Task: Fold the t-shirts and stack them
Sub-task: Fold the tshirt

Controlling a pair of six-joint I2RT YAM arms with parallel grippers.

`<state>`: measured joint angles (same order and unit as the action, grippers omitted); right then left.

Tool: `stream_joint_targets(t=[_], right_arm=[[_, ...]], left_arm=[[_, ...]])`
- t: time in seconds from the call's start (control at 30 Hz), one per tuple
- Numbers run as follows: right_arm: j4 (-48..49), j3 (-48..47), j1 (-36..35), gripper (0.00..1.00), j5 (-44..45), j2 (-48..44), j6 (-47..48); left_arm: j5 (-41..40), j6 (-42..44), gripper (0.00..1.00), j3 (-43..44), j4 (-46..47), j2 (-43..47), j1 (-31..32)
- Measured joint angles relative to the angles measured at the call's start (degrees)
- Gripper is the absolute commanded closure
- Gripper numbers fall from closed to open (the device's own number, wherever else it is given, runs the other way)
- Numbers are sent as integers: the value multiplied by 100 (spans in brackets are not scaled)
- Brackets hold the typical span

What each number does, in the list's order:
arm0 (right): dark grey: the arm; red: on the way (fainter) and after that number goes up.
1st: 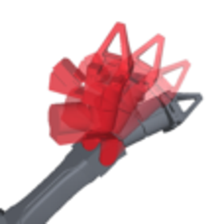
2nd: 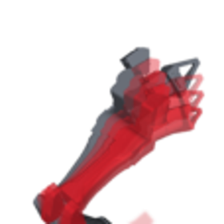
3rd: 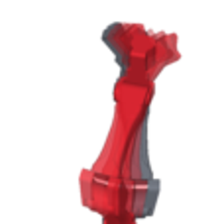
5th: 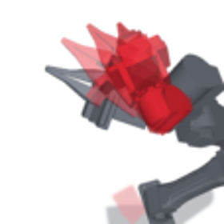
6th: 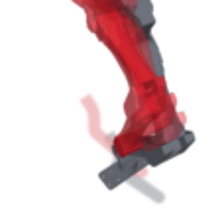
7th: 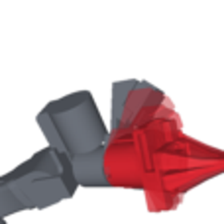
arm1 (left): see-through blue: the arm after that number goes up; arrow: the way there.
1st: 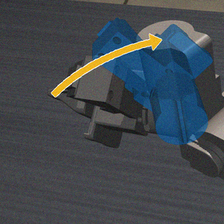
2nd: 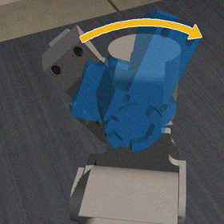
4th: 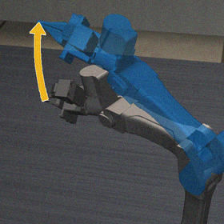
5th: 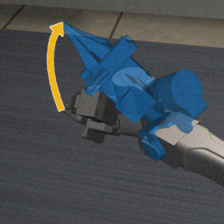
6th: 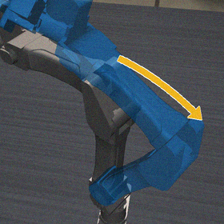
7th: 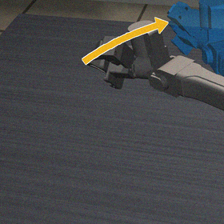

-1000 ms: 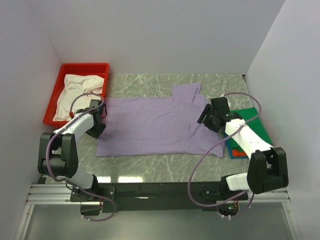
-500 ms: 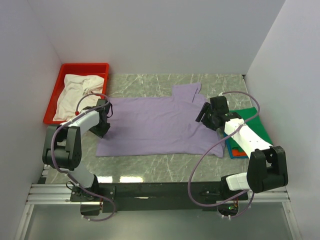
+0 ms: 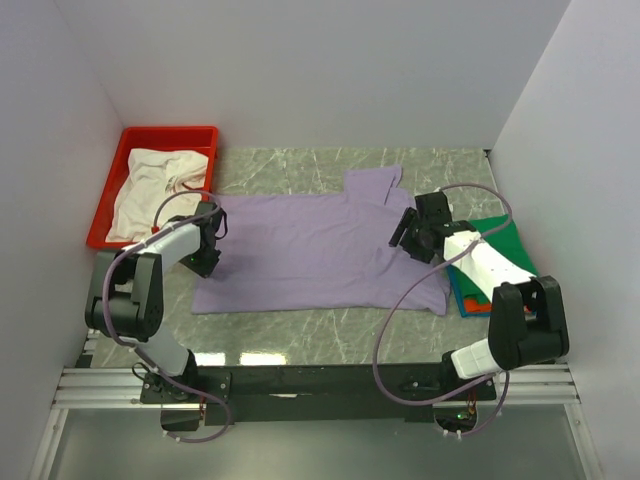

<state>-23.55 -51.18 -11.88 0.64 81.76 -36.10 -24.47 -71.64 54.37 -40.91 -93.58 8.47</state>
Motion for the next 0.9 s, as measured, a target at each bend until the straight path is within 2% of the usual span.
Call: stream_joint_targets(t=[0.2, 0.5, 0.63, 0.73, 0.83, 0.9], right_arm=[[-11, -273, -22, 29, 157, 269, 4], [-120, -817, -63, 27, 382, 833, 0], [-136, -1095, -92, 27, 452, 1176, -2], [-177, -1196, -232, 27, 566, 1360, -2], [-192, -1222, -365, 27, 625, 1443, -2], [-205, -1222, -413, 27, 638, 1449, -2]], left_arm=[[-9, 46, 99, -59, -33, 190, 0], [-44, 170, 99, -63, -44, 413, -2], [-44, 221, 86, -68, -20, 413, -2], [-46, 221, 81, -68, -7, 409, -2], [-52, 225, 65, -68, -11, 369, -2], [-74, 201, 63, -68, -13, 308, -2]])
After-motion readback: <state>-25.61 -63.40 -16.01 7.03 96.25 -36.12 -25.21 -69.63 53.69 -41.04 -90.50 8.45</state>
